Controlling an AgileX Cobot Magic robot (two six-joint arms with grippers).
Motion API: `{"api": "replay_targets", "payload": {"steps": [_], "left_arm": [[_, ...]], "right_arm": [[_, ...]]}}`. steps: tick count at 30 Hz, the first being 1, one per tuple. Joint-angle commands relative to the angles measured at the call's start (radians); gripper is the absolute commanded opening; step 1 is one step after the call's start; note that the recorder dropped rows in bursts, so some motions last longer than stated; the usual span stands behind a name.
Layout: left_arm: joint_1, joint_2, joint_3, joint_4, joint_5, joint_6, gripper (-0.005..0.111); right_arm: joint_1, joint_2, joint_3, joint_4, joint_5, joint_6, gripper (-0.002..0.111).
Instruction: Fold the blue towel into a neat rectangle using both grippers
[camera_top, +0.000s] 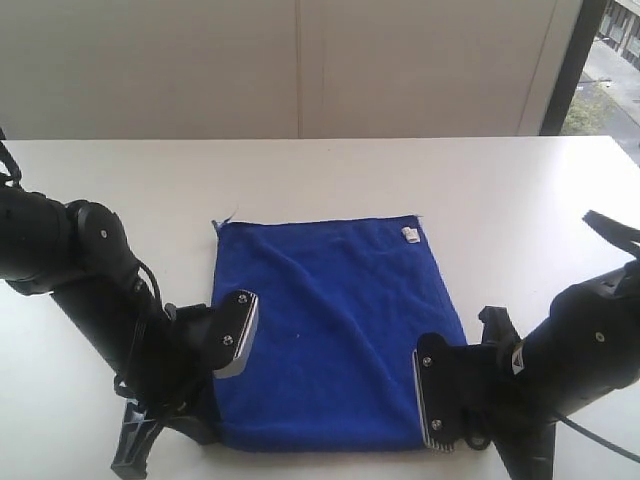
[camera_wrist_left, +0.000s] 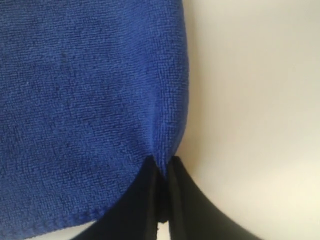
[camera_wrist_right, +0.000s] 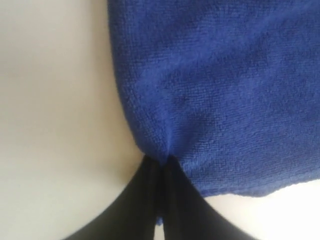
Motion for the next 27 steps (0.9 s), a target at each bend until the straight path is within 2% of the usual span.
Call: {"api": "replay_targets", "payload": {"steps": [1, 8, 12, 20, 27], "left_arm": [[-0.005, -0.005, 0.019, 0.021, 0.078, -0.011, 0.000], [-0.005, -0.089, 0.019, 0.021, 0.079, -0.095, 0.000], [-0.005, -0.107, 0.019, 0.021, 0.132, -0.106, 0.000], [-0.005, -0.116, 0.019, 0.021, 0.228, -0.244, 0.000], [-0.005, -0.152, 0.019, 0.026, 0.219, -0.248, 0.000]], "right_arm": [[0.001, 0.001, 0.003, -0.005, 0.047, 0.025, 0.000], [0.001, -0.080, -0.029, -0.005, 0.167, 0.160, 0.000], [0.001, -0.109, -0.029, 0.010, 0.270, 0.184, 0.000], [0.047, -0.163, -0.029, 0.035, 0.323, 0.288, 0.000], [0.047, -0.172, -0.030, 0.035, 0.329, 0.293, 0.000]]}}
